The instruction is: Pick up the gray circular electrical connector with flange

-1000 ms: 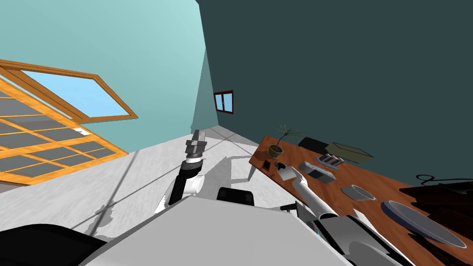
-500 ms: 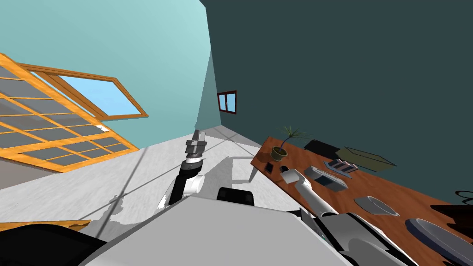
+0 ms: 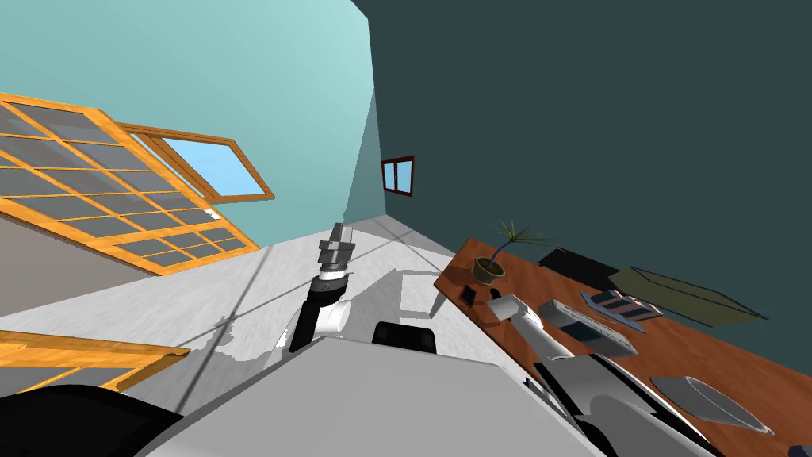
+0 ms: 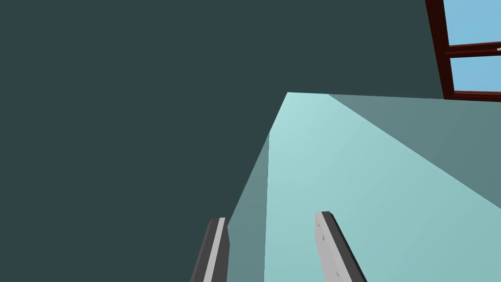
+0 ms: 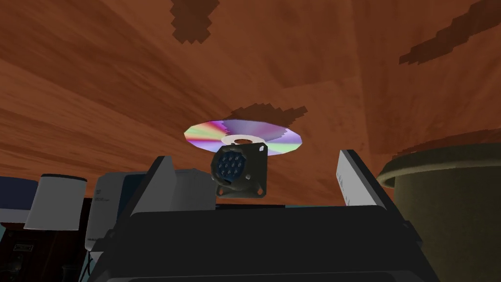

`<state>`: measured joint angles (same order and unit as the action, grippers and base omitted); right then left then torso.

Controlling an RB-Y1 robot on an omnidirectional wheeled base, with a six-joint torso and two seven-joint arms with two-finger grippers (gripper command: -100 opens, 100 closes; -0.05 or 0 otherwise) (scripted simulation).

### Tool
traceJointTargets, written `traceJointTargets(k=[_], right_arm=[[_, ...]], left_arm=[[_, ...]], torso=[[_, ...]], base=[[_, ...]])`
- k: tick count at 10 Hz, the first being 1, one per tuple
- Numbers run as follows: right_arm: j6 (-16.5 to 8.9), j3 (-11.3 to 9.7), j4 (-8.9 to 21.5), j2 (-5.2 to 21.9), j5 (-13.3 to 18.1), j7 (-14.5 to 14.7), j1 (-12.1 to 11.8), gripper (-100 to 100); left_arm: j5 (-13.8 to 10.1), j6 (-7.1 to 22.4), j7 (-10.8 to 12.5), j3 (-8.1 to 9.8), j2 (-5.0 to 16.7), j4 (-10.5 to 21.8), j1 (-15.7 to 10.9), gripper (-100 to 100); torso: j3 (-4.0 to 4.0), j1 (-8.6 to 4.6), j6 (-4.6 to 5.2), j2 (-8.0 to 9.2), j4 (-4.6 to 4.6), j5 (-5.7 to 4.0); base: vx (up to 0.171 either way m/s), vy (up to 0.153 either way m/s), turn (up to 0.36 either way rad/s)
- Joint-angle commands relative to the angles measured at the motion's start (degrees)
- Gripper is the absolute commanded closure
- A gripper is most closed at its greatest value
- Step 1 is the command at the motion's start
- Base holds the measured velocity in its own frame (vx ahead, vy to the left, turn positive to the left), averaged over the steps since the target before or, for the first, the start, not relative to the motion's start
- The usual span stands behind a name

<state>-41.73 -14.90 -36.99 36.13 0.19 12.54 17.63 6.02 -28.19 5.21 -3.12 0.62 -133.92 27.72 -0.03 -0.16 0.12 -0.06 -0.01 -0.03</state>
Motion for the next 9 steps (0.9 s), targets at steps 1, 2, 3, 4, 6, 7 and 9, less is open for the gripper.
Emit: traceJointTargets(k=[1,2,3,4,6,7,9], right_arm=[[-1.78,0.06,-1.88,0.24,0.21,-0.52,-1.14,-100],[-3.48,-0.11,1.09,0.6,0.28,-0.9,-0.71,-100],[-3.48,-0.11,1.09,0.6,0.28,-0.9,-0.71,-100],[-4.99,-0.27,3.78,0.92,0.34,-1.26,-0.34,-100],[-6.31,-0.42,6.15,1.2,0.38,-1.59,-0.05,-100],[-6.31,-0.42,6.15,1.2,0.38,-1.59,-0.05,-100],[-7.41,-0.54,8.17,1.43,0.43,-1.87,0.2,-100]], left_arm=[[0.0,0.0,0.0,0.0,0.0,0.0,0.0,0],[0.0,0.0,0.0,0.0,0.0,0.0,0.0,0],[0.0,0.0,0.0,0.0,0.0,0.0,0.0,0],[0.0,0.0,0.0,0.0,0.0,0.0,0.0,0],[0.0,0.0,0.0,0.0,0.0,0.0,0.0,0],[0.0,0.0,0.0,0.0,0.0,0.0,0.0,0],[0.0,0.0,0.0,0.0,0.0,0.0,0.0,0]], torso=[[0.0,0.0,0.0,0.0,0.0,0.0],[0.03,0.04,0.01,0.05,0.01,0.01],[0.0,0.03,-0.03,-0.01,0.01,0.02],[0.0,0.02,-0.02,-0.01,0.0,0.0],[-0.02,-0.01,0.01,-0.04,0.0,0.0],[-0.03,-0.04,-0.03,-0.06,-0.01,0.0],[0.01,0.05,0.02,0.02,0.0,0.01]], base=[[0.012,-0.012,-0.003],[0.027,-0.016,0.137],[0.027,-0.024,0.13],[0.038,-0.028,0.194],[0.039,-0.035,0.112],[0.033,-0.035,0.083],[0.018,-0.017,0.049]])
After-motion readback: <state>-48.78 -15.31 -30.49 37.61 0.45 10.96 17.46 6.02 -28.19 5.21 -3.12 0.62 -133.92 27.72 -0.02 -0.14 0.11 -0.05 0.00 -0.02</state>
